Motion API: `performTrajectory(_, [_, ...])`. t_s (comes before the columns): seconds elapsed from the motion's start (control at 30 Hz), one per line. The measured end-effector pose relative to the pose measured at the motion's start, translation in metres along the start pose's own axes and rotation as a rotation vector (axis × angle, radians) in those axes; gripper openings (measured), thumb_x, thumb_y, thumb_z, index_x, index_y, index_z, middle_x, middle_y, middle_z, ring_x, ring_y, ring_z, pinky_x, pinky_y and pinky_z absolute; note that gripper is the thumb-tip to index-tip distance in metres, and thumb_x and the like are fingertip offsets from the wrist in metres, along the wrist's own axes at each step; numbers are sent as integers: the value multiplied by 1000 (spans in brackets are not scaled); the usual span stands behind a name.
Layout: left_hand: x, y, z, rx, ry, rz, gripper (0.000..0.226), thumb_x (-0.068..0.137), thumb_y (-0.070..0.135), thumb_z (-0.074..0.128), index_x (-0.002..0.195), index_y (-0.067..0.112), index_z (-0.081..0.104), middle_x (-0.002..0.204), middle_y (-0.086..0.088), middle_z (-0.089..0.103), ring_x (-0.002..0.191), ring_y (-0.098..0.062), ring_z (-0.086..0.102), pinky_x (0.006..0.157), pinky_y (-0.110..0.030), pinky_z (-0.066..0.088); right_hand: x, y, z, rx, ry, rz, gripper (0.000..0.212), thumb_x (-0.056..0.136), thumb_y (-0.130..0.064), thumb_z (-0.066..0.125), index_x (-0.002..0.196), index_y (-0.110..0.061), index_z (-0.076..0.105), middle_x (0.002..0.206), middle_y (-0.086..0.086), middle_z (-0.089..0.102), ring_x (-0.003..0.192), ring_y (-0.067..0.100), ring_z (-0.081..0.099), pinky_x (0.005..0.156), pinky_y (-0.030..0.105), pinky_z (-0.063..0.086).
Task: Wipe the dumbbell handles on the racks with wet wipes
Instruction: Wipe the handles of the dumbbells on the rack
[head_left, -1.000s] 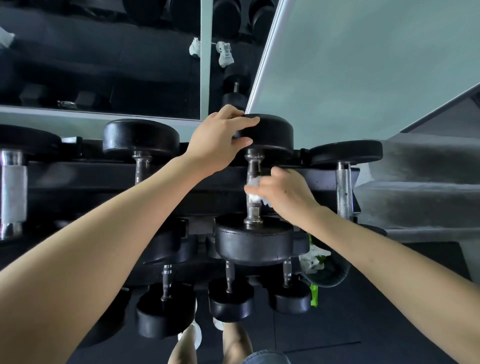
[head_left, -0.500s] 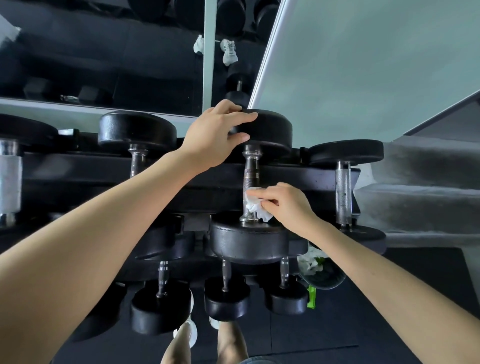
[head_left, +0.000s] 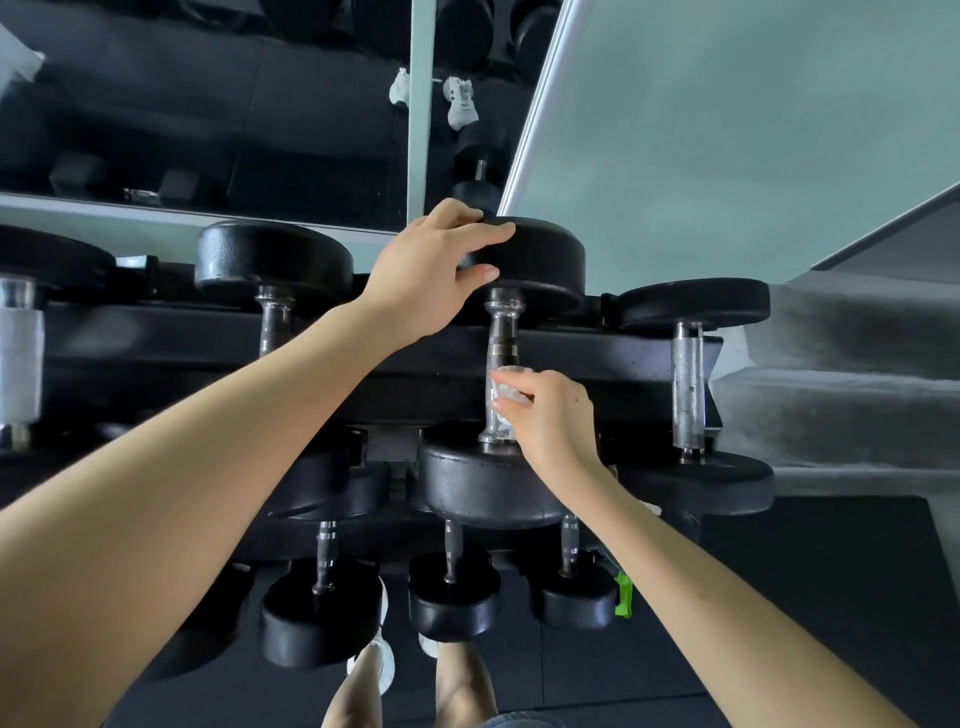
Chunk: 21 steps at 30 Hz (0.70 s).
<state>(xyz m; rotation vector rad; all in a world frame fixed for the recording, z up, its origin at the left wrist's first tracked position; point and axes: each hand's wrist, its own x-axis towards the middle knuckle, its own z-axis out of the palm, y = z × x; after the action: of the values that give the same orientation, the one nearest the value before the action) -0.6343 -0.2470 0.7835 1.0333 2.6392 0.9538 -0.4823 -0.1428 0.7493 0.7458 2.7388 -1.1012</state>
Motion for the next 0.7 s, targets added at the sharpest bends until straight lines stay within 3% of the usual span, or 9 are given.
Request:
performTrajectory(0.1, [0,-1,2,8,0,24,42,94,26,55,136,31,49,139,2,43,107,-17,52,78,-24,35,15,-2,-4,16,-24,-44,35,87,-8,64,120,-19,64,96,-5,48,76,1,52,62,0,38])
performTrajectory(0.2, [-6,0,3,12,86,27,41,91,22,60,132,27,55,134,-1,49,104,-16,52,78,-24,36,37,-10,-11,20,38,-84,12,83,-12,64,84,-24,65,80,-7,45,64,1,47,61,12,39])
performTrajectory(0.23, [-12,0,6,10,174,2,38,88,19,64,126,23,61,126,-3,55,102,-19,54,78,-24,36,40,-11,-12,17,72,-91,10,81,-14,65,83,-24,62,77,-9,45,66,2,48,64,17,42])
performTrajectory(0.3, [-31,1,15,-47,329,-96,26,82,13,68,107,17,70,101,-5,62,89,-23,58,73,-26,40,35,-8,-12,88,127,-83,17,80,-16,67,89,-28,60,77,-15,54,74,1,54,69,12,41])
performTrajectory(0.37, [-54,6,31,-159,281,-157,17,79,12,72,95,15,74,86,-4,62,72,-18,57,68,-30,47,25,-1,-11,215,141,-73,20,80,-12,69,86,-27,58,81,-17,61,79,-2,58,70,7,42])
performTrajectory(0.5, [-71,21,64,-309,75,-204,28,82,19,72,110,20,71,86,-1,59,72,-15,56,71,-31,49,18,9,-5,172,158,-109,16,84,-2,67,98,-7,68,92,0,65,79,7,58,71,7,44])
performTrajectory(0.6, [-63,26,75,-335,96,-250,31,85,20,70,115,17,69,90,-4,58,77,-20,59,73,-29,49,21,12,-6,185,162,-77,18,86,-2,62,101,-8,72,93,-3,66,84,9,61,73,6,45])
performTrajectory(0.7, [-55,21,79,-299,133,-277,31,86,23,68,116,15,68,94,-5,60,80,-20,61,76,-31,52,30,12,-8,364,172,44,21,85,-4,65,104,-11,71,93,-1,71,86,9,66,73,10,50])
